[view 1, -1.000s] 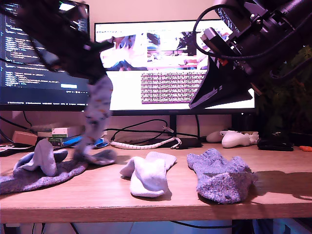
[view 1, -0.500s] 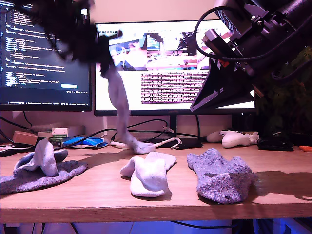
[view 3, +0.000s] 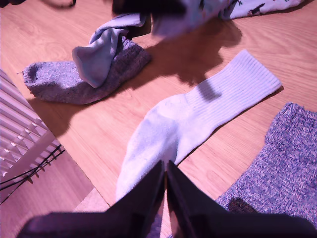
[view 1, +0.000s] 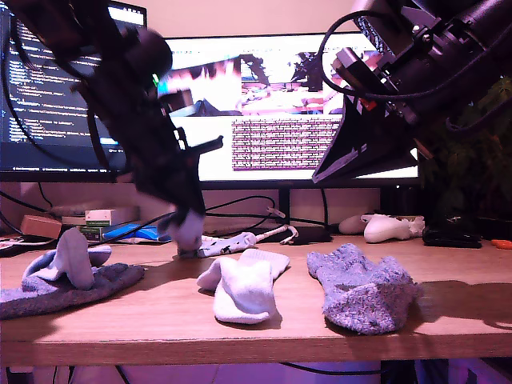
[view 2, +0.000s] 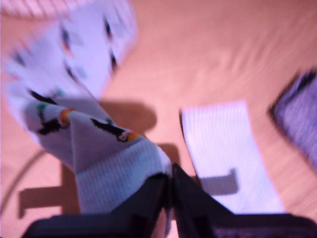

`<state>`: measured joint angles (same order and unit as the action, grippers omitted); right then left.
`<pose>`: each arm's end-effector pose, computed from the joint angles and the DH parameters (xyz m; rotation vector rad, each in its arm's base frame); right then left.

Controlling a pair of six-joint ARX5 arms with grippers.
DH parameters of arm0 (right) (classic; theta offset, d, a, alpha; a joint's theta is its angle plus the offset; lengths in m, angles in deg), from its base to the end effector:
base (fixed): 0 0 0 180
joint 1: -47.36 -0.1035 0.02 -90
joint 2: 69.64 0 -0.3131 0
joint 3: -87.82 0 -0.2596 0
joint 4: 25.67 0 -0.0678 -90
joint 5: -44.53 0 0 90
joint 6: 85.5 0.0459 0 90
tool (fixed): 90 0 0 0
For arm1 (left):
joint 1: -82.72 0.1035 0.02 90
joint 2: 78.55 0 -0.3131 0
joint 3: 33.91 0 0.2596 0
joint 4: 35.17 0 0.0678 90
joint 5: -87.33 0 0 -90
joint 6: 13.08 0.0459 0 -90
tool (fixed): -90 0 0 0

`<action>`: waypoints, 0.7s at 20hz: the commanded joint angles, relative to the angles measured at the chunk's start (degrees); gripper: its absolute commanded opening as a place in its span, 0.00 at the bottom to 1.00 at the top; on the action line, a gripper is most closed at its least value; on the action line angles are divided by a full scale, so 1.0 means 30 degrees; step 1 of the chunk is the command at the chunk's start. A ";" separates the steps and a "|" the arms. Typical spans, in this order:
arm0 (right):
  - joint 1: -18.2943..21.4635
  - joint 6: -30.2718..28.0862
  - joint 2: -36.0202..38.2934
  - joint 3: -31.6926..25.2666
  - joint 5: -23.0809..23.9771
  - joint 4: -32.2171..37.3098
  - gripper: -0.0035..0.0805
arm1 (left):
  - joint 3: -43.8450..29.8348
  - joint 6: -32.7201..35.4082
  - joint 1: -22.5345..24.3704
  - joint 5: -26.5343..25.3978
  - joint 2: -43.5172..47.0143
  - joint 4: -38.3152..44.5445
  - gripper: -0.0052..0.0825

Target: Pair up the socks based on colour and pattern, by placing them on top of one another

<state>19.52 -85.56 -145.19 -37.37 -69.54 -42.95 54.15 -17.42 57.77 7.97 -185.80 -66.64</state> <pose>0.2310 0.1431 0.2472 -0.0235 0.6853 0.8720 0.3859 -0.1889 0.2299 0.0433 0.9116 -0.5452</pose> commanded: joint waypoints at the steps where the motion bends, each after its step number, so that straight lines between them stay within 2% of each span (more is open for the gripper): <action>1: -0.0073 0.0015 -0.0007 -0.0029 -0.0087 0.0073 0.03 | -0.0197 -0.0044 0.0044 -0.0138 -0.1311 -0.0160 0.04; 4: -0.0073 0.0015 -0.0015 -0.0029 -0.0087 0.0080 0.03 | -0.0197 -0.0029 0.0044 -0.0291 -0.1668 -0.0372 0.11; 8: -0.0073 0.0015 -0.0007 -0.0029 -0.0087 0.0073 0.03 | -0.0168 0.0015 0.0044 -0.0481 -0.1668 -0.0087 0.33; 11: -0.0073 0.0015 -0.0007 -0.0029 -0.0102 0.0073 0.03 | -0.0138 0.0080 0.0058 0.0590 -0.1217 -0.1290 0.40; 14: -0.0073 0.0015 -0.0015 -0.0029 -0.0175 0.0073 0.03 | -0.0131 0.0306 0.0058 0.0860 -0.0233 -0.2018 0.40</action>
<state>19.52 -85.53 -145.19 -37.37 -69.81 -42.97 54.11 -17.03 57.99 10.35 -189.55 -72.85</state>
